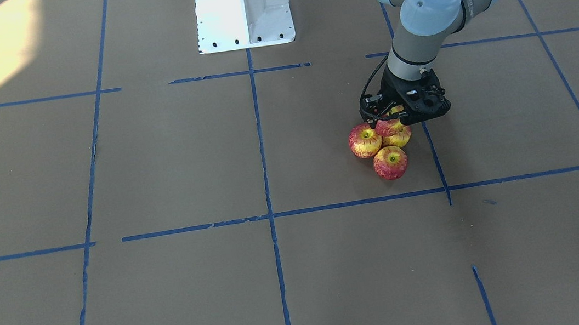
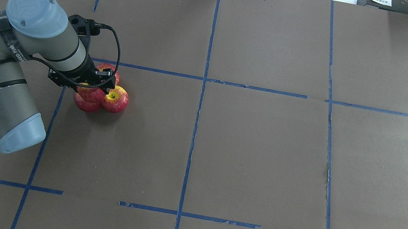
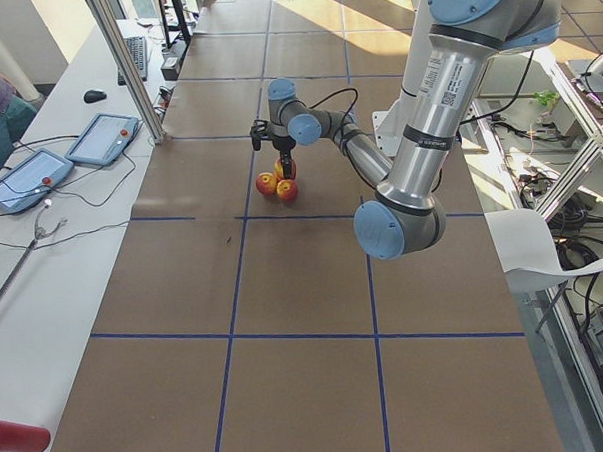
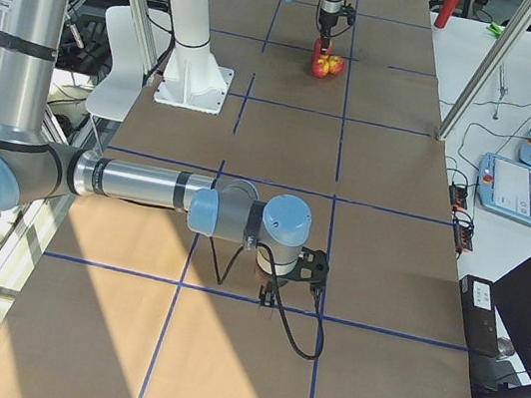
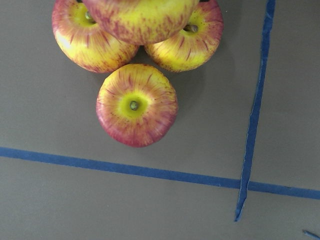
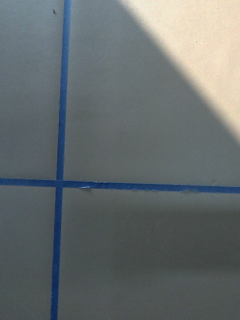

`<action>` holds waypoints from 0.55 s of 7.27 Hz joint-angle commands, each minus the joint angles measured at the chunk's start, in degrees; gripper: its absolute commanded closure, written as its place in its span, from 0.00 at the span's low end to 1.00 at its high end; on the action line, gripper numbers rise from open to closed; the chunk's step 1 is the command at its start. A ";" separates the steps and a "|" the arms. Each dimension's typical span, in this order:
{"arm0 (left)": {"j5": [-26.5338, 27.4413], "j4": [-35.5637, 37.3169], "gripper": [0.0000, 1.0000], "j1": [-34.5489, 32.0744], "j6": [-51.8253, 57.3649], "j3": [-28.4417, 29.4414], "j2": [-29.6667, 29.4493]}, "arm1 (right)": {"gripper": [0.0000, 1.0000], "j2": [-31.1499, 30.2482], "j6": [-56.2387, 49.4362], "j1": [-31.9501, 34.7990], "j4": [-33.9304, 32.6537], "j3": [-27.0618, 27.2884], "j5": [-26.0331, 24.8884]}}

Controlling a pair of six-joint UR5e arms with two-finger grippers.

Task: Stack apples
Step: 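Lower the apple onto the top of the cluster with the left gripper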

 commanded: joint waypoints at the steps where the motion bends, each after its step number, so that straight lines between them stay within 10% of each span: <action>1: 0.01 -0.11 0.90 -0.05 0.12 -0.06 -0.27 | 0.00 0.00 0.00 0.00 0.00 0.00 0.00; 4: 0.36 -1.43 0.91 -1.10 0.21 0.02 -0.18 | 0.00 0.00 0.00 0.00 0.00 0.00 0.00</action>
